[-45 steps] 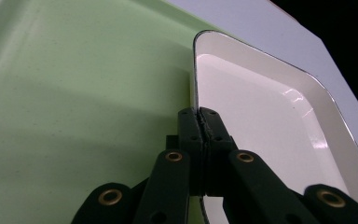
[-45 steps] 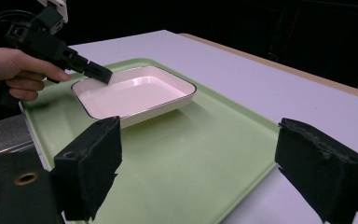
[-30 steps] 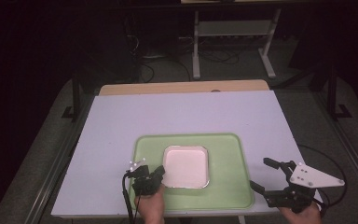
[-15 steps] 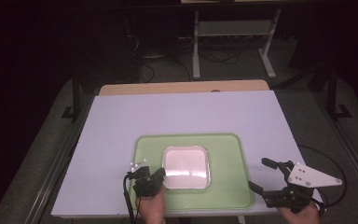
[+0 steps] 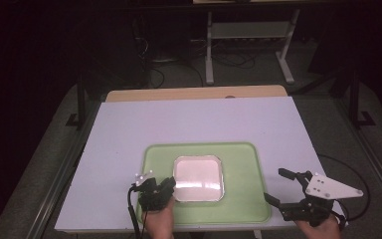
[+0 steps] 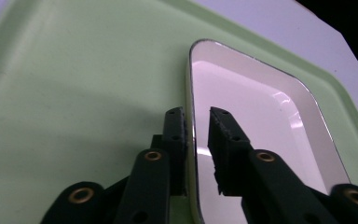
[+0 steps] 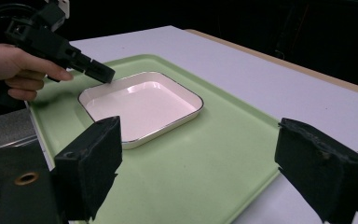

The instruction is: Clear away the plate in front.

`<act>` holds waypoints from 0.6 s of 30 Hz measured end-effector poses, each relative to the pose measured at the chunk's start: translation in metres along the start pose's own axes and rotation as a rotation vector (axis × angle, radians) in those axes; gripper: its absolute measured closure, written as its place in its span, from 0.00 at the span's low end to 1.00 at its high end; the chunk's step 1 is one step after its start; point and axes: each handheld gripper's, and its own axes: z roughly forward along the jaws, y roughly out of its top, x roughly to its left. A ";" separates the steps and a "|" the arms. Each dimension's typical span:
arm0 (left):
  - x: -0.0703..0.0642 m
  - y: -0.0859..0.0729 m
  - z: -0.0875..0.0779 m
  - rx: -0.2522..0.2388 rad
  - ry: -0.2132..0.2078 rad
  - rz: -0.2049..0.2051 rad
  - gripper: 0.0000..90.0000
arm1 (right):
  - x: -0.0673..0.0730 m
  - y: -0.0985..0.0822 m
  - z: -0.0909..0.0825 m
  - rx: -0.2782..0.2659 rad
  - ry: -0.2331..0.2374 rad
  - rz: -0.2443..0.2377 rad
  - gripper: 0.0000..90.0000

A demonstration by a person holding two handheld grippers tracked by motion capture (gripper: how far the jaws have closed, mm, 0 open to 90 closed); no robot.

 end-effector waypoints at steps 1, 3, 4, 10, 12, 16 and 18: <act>0.000 0.000 -0.001 -0.005 -0.004 0.017 0.81 | 0.000 0.000 0.000 0.004 -0.002 -0.001 0.15; 0.000 0.001 -0.005 -0.017 -0.017 0.032 0.79 | -0.001 -0.001 -0.001 0.010 -0.007 -0.004 0.15; 0.000 0.001 -0.006 -0.020 -0.028 0.041 0.78 | -0.002 -0.002 -0.001 0.009 -0.010 0.001 0.15; 0.005 0.002 -0.012 -0.016 -0.061 0.116 0.73 | -0.005 -0.003 -0.001 0.026 -0.016 0.010 0.15; 0.008 0.003 -0.012 -0.009 -0.073 0.125 0.71 | -0.005 -0.004 0.001 0.035 -0.016 0.012 0.15; 0.018 0.006 -0.015 0.004 -0.119 0.139 0.69 | -0.006 -0.005 0.004 0.050 -0.020 0.012 0.15; 0.021 0.008 -0.017 0.010 -0.132 0.138 0.68 | -0.006 -0.005 0.004 0.057 -0.024 0.015 0.15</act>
